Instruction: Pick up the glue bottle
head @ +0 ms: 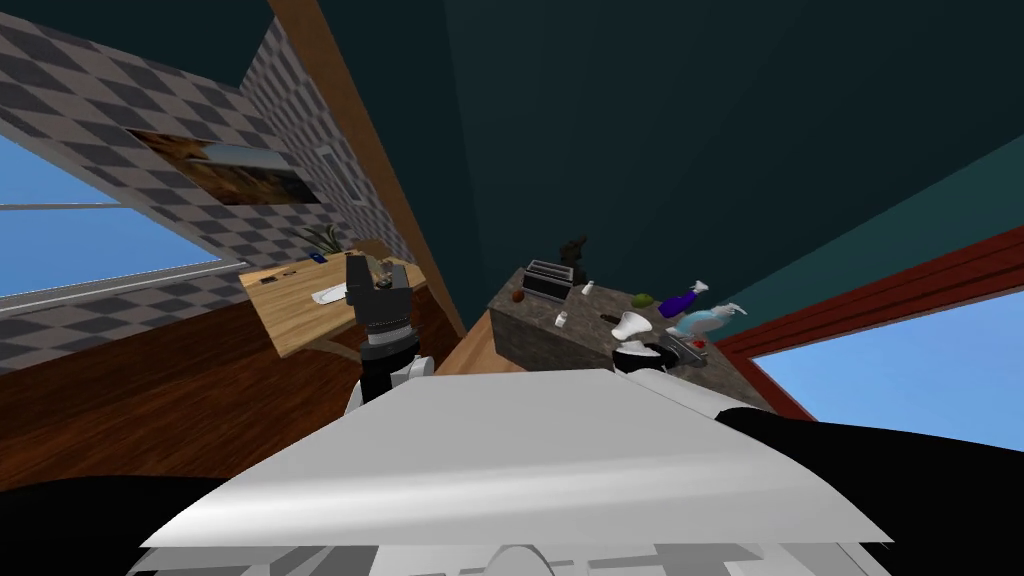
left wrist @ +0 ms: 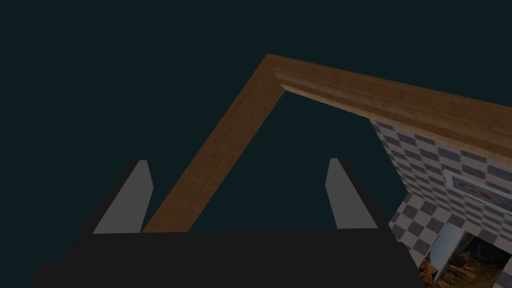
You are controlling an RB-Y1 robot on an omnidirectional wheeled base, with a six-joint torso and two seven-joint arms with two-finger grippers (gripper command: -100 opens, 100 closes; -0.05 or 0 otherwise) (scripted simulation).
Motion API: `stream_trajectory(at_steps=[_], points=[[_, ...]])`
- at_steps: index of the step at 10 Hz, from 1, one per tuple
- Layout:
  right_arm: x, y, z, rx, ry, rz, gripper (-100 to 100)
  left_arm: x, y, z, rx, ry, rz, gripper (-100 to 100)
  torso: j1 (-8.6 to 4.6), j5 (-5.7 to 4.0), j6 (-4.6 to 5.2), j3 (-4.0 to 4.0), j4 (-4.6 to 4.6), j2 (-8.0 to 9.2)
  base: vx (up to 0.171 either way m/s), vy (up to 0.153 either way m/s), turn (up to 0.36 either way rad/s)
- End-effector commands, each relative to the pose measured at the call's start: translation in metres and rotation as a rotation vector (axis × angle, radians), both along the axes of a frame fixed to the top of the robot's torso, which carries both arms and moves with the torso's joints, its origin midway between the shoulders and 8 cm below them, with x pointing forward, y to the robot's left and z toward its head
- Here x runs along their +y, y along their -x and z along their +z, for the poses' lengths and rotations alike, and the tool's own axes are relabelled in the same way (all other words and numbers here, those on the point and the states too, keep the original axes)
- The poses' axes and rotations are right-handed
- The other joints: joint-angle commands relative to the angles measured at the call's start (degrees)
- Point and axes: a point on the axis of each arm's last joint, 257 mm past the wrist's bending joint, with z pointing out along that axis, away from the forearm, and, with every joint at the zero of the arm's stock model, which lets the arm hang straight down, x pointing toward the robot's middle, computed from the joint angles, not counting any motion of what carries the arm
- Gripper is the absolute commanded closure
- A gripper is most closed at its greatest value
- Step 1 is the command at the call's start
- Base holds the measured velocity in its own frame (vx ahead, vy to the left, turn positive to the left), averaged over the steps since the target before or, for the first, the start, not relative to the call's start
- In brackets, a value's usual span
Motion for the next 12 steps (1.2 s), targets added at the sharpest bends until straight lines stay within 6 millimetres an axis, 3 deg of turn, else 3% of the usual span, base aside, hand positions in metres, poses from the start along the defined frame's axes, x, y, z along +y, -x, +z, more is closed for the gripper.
stream_trajectory(at_steps=[1, 2, 3, 4, 6, 7, 8, 9, 10, 11, 12], points=[[0.015, -0.016, -0.002, 0.001, -0.006, 0.025, 100, 0.000, 0.000, 0.000, 0.000, 0.000, 0.000, 0, 0.00, 0.00, 0.00, 0.00, 0.00, 0.00, 0.024, -0.025, -0.183], [0.028, -0.043, 0.009, -0.006, 0.010, 0.064, 100, 0.000, 0.000, 0.000, 0.000, 0.000, 0.000, 0, 0.03, -0.02, -0.05, -0.01, 0.00, -0.03, 0.027, -0.036, -0.349], [0.044, -0.048, -0.005, 0.000, -0.013, 0.077, 100, 0.000, 0.000, 0.000, 0.000, 0.000, 0.000, 0, 0.01, 0.00, 0.03, -0.02, 0.00, -0.04, 0.025, -0.026, -0.146], [0.044, -0.048, -0.005, 0.000, -0.013, 0.077, 100, 0.000, 0.000, 0.000, 0.000, 0.000, 0.000, 0, 0.00, -0.04, -0.12, -0.03, 0.01, -0.06, 0.012, -0.017, 0.041], [0.078, -0.101, 0.021, -0.020, 0.020, 0.158, 100, 0.000, 0.000, 0.000, 0.000, 0.000, 0.000, 0, 0.01, -0.04, -0.15, -0.07, 0.00, -0.13, 0.035, -0.045, -0.334], [0.088, -0.109, 0.006, -0.018, -0.011, 0.178, 100, 0.000, 0.000, 0.000, 0.000, 0.000, 0.000, 0, -0.13, -0.04, -0.12, -0.11, 0.00, -0.22, 0.045, -0.045, -0.188], [0.096, -0.108, 0.005, -0.015, -0.010, 0.177, 100, 0.000, 0.000, 0.000, 0.000, 0.000, 0.000, 0, -0.08, -0.07, -0.21, -0.11, -0.02, -0.21, 0.021, -0.015, -0.015], [0.110, -0.134, 0.022, -0.030, 0.009, 0.218, 100, 0.000, 0.000, 0.000, 0.000, 0.000, 0.000, 0, 0.00, -0.09, -0.25, -0.08, -0.02, -0.14, 0.026, -0.029, -0.330], [0.121, -0.134, 0.018, -0.027, 0.004, 0.222, 100, 0.000, 0.000, 0.000, 0.000, 0.000, 0.000, 0, 0.00, -0.01, -0.12, -0.05, 0.01, -0.12, 0.026, -0.018, -0.165], [0.115, -0.128, 0.017, -0.026, 0.004, 0.215, 100, 0.000, 0.000, 0.000, 0.000, 0.000, 0.000, 0, 0.03, -0.03, -0.19, -0.03, 0.02, -0.08, 0.009, -0.003, 0.001], [0.116, -0.128, 0.017, -0.027, 0.003, 0.216, 0, 0.000, 0.000, 0.000, 0.000, 0.000, 0.000, 0, 0.04, -0.02, -0.18, -0.01, 0.02, -0.04, 0.000, 0.000, 0.000]])
